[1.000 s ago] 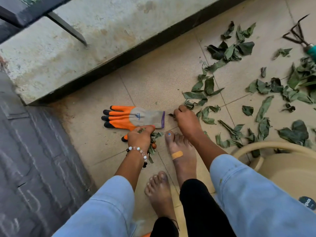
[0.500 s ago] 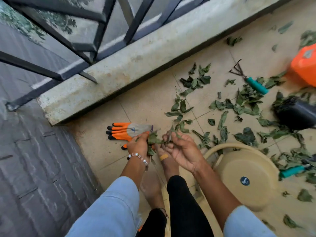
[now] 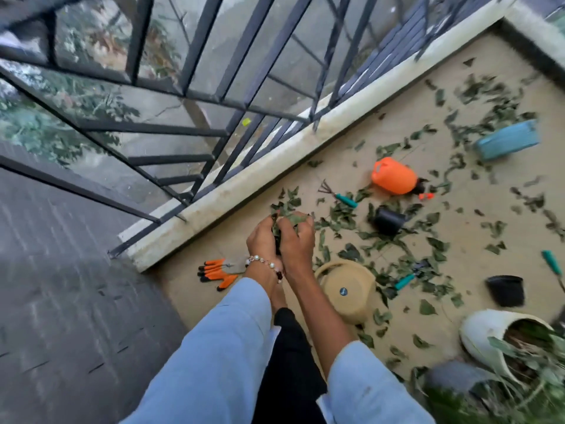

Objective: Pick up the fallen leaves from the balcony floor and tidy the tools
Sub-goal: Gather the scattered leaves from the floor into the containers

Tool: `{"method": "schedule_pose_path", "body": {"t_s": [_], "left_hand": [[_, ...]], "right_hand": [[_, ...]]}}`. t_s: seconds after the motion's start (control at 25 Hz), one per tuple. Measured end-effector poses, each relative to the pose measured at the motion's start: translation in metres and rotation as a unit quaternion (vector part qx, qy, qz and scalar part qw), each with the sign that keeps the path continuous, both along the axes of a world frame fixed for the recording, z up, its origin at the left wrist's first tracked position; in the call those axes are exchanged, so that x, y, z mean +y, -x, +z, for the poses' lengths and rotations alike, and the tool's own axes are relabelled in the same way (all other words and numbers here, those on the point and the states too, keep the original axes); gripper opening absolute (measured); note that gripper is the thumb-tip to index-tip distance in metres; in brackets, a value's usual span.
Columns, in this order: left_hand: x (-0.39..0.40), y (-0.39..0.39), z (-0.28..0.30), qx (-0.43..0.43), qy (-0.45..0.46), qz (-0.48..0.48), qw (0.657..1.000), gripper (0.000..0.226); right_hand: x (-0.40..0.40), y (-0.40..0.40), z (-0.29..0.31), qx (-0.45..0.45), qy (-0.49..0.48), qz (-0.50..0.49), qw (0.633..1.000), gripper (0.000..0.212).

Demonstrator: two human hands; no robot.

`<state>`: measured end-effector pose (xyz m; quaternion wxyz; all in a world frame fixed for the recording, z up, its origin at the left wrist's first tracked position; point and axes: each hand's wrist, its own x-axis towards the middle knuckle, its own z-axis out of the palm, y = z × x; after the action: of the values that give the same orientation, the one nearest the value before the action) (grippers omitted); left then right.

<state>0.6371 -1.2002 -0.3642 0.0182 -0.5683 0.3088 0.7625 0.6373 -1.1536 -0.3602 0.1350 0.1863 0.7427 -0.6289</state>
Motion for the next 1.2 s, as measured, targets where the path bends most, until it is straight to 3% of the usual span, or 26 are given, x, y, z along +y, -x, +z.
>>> {"method": "schedule_pose_path", "body": {"t_s": [0.28,0.48,0.56,0.64,0.8,0.96,1.2], "left_hand": [[0.044,0.014,0.073,0.051,-0.035,-0.099,0.993,0.036],[0.082,0.063,0.1,0.072,-0.032,-0.179,0.981,0.035],[0.099,0.104,0.104,0.078,-0.031,-0.206,0.975,0.021],[0.116,0.154,0.106,0.08,-0.027,-0.229,0.97,0.023],[0.155,0.264,0.106,0.076,-0.053,-0.22,0.971,0.037],[0.199,0.374,0.132,0.084,-0.053,-0.28,0.955,0.034],[0.272,0.497,0.146,0.094,-0.079,-0.346,0.93,0.03]], "right_hand": [[0.045,0.003,0.071,0.034,0.029,-0.086,0.995,0.024],[0.085,0.046,0.088,0.047,0.005,-0.146,0.988,0.017],[0.1,0.085,0.088,0.084,0.001,-0.159,0.984,0.029],[0.118,0.134,0.082,0.107,-0.006,-0.18,0.978,0.035],[0.156,0.24,0.078,0.122,-0.049,-0.188,0.973,0.028],[0.199,0.345,0.106,0.185,-0.097,-0.208,0.956,0.023],[0.275,0.469,0.117,0.166,-0.058,-0.259,0.95,0.05]]}}
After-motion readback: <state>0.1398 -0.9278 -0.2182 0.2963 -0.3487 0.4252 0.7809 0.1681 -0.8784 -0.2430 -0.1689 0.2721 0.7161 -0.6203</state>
